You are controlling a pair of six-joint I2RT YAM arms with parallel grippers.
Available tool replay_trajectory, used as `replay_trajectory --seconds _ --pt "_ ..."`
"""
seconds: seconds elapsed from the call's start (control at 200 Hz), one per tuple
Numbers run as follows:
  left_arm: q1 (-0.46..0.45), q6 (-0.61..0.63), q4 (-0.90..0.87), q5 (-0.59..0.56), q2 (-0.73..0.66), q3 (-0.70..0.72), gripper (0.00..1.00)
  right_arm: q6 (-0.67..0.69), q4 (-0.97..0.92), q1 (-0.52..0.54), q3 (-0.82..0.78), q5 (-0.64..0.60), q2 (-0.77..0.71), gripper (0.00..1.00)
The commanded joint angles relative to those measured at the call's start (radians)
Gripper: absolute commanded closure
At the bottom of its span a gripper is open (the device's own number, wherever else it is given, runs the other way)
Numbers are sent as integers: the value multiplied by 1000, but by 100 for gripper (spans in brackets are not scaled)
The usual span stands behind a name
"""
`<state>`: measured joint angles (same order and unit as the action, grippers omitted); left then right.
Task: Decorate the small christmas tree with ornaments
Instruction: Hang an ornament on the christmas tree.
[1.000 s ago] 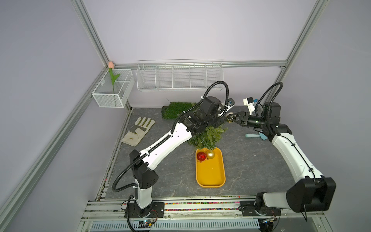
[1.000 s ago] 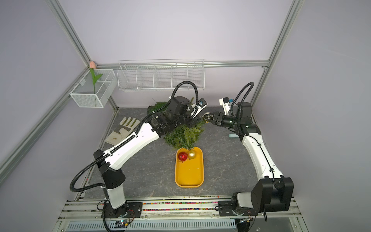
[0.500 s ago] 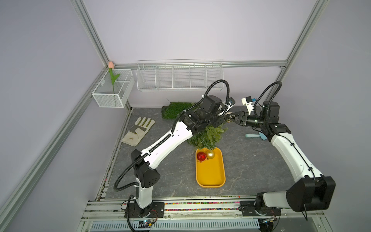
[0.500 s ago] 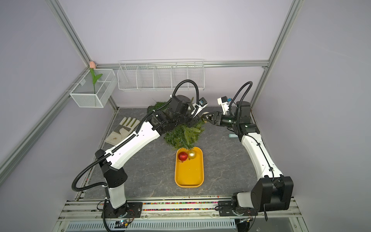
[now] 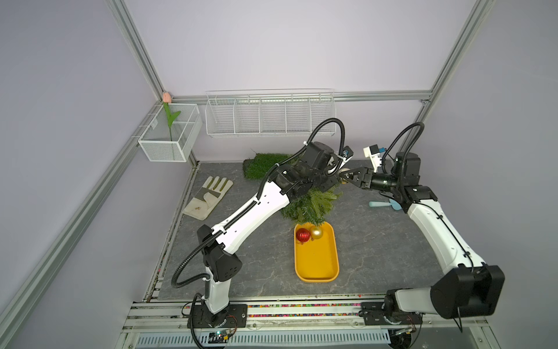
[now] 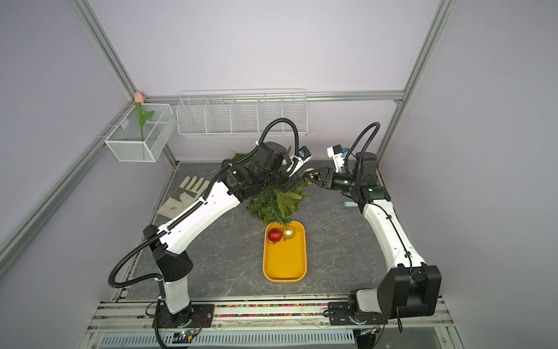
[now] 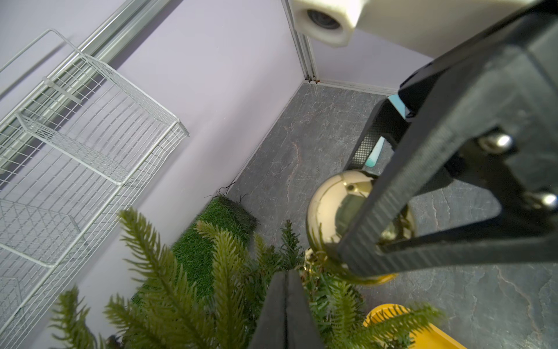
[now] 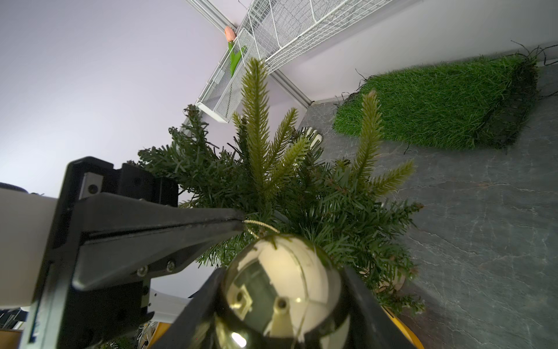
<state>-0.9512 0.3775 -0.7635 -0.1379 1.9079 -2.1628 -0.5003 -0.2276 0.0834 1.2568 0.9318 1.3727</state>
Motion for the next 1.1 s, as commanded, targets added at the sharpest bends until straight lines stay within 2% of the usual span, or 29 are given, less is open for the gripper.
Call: replay_trajectory --seconds 0.0,0.595,0.905,1.095 --pt "-4 -11 -58 -33 23 -35 100 9 10 4 15 2 -10 88" --pt "-8 -45 -204 -98 93 -159 100 40 -38 5 23 -9 9 88" --pt "-20 -49 -236 -98 86 -159 100 56 -54 4 21 -12 4 88" --pt "-21 -52 -237 -108 93 -163 100 89 -117 5 30 -55 7 88"
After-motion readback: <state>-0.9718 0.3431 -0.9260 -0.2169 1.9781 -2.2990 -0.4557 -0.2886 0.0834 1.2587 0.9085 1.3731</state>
